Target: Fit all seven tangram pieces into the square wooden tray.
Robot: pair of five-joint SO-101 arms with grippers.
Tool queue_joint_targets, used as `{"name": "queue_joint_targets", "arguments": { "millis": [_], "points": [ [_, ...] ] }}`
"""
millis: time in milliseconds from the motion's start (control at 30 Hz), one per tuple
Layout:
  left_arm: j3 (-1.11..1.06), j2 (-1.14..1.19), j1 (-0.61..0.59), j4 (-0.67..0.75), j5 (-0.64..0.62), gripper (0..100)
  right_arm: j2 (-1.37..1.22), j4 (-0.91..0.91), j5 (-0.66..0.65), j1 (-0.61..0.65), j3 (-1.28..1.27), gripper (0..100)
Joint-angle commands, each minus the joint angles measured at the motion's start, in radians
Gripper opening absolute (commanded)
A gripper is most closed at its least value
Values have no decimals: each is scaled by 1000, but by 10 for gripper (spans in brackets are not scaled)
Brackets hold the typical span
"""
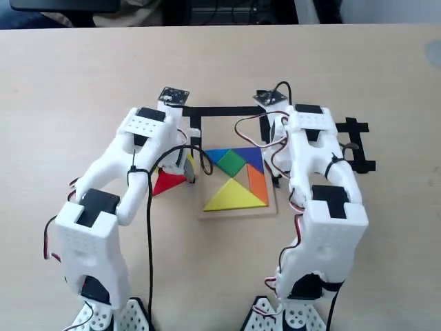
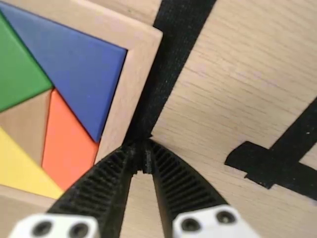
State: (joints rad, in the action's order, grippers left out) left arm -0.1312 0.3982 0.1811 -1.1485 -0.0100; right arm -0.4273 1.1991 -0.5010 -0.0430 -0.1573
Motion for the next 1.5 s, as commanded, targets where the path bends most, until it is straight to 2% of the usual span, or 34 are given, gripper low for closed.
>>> {"name": "queue_joint_targets", "arguments": {
  "millis": [0, 200, 267, 467, 700, 800, 1000, 1100, 1233, 1367, 1467],
  "points": [
    [31, -11, 21, -32, -23, 308, -2, 14, -12, 20, -7, 11],
    [31, -43, 47, -29, -38, 305, -2, 14, -12, 20, -7, 11],
    [33, -38, 54, -26, -95, 302, -2, 14, -12, 20, -7, 11],
    [70, -26, 35, -38, -155, 234, -2, 14, -12, 20, -7, 11],
    [87, -44, 4, -94, -184, 250, -2, 14, -12, 20, -7, 11],
    [70, -100, 12, -103, -187, 293, -2, 14, -12, 20, -7, 11],
    [35, -293, 10, -97, -190, 296, -2, 14, -12, 20, -7, 11],
    [10, -371, -7, -92, -262, 297, -2, 14, -12, 20, -7, 11],
    [-42, -413, -16, -38, -292, 297, -2, 14, -12, 20, -7, 11],
    [-42, -482, -10, -61, -316, 297, -2, 14, -12, 20, -7, 11],
    [16, -618, -12, -135, -316, 297, -2, 14, -12, 21, -7, 11]
  ]
}}
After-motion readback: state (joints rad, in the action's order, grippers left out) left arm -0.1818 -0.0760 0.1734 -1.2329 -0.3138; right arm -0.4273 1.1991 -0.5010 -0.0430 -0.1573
